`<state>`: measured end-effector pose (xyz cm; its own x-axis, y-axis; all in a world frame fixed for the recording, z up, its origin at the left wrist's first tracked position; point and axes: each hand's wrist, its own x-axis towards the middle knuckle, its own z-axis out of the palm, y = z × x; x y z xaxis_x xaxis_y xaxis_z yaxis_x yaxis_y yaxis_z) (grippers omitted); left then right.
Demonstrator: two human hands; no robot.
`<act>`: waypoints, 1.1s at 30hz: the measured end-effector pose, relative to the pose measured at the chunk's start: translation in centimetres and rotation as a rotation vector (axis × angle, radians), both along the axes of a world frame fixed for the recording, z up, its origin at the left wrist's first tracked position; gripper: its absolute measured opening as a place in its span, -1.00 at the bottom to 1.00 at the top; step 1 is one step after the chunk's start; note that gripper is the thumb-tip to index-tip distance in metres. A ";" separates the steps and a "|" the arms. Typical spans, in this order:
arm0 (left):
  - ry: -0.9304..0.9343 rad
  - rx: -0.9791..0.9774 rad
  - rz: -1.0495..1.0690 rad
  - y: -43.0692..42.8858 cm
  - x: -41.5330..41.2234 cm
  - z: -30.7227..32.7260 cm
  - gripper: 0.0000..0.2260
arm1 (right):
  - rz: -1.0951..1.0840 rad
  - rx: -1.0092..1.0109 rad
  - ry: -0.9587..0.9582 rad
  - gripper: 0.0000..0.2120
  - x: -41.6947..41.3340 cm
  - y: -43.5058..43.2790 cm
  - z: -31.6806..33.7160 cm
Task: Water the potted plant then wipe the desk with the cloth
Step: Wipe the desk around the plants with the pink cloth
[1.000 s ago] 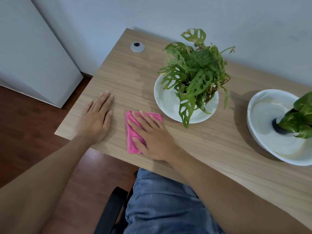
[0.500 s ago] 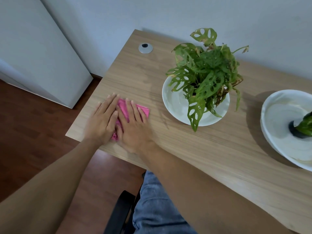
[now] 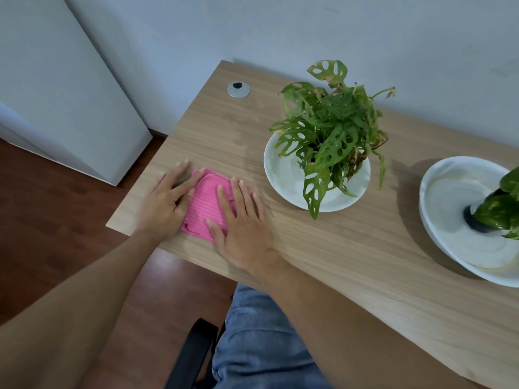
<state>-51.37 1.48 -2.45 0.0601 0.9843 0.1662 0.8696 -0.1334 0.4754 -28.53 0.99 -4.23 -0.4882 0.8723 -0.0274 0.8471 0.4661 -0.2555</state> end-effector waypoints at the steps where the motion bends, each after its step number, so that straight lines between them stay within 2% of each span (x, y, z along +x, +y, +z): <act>1: 0.001 -0.007 0.004 -0.1 0.1 0.0 -0.53 | 0.015 0.003 -0.006 -0.22 0.8 0.0 0.1; 4: 0.007 -0.024 0.017 -0.1 0.3 0.1 -0.55 | 0.051 -0.006 0.007 -0.22 3.2 -0.4 0.6; 7: -0.097 -0.110 0.088 0.3 0.9 1.4 -0.58 | 0.049 -0.001 0.013 -0.24 6.2 -1.8 0.9; 10: -0.073 -0.226 0.172 0.4 2.6 3.1 -0.41 | 0.043 0.026 0.004 -0.27 9.7 -3.7 0.9; 12: 0.014 -0.153 0.197 -0.2 4.7 3.7 -0.30 | 0.055 0.021 -0.017 -0.30 11.9 -4.7 0.9; 13: 0.029 -0.098 0.183 -0.8 6.1 3.7 -0.32 | 0.056 0.029 -0.023 -0.31 13.0 -5.1 0.9; 16: 0.010 0.028 0.023 -2.6 10.3 2.8 -0.40 | 0.015 0.062 -0.039 -0.33 15.7 -5.9 1.0; 22: -0.036 0.069 -0.280 -5.4 18.5 0.8 -0.40 | -0.155 0.035 -0.080 -0.32 21.8 -6.4 1.2; 28: -0.061 0.050 -0.408 -4.6 23.7 0.1 -0.49 | -0.321 0.053 -0.091 -0.33 27.5 -5.7 1.7; 33: 0.018 0.049 -0.482 -3.0 28.3 -0.1 -0.50 | -0.409 0.038 -0.114 -0.31 32.0 -4.5 1.8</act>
<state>-23.03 -1.48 -2.51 0.5110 0.8344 0.2063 0.7109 -0.5452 0.4442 3.43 -3.50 -2.46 -0.0975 0.9949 -0.0254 0.9860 0.0931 -0.1382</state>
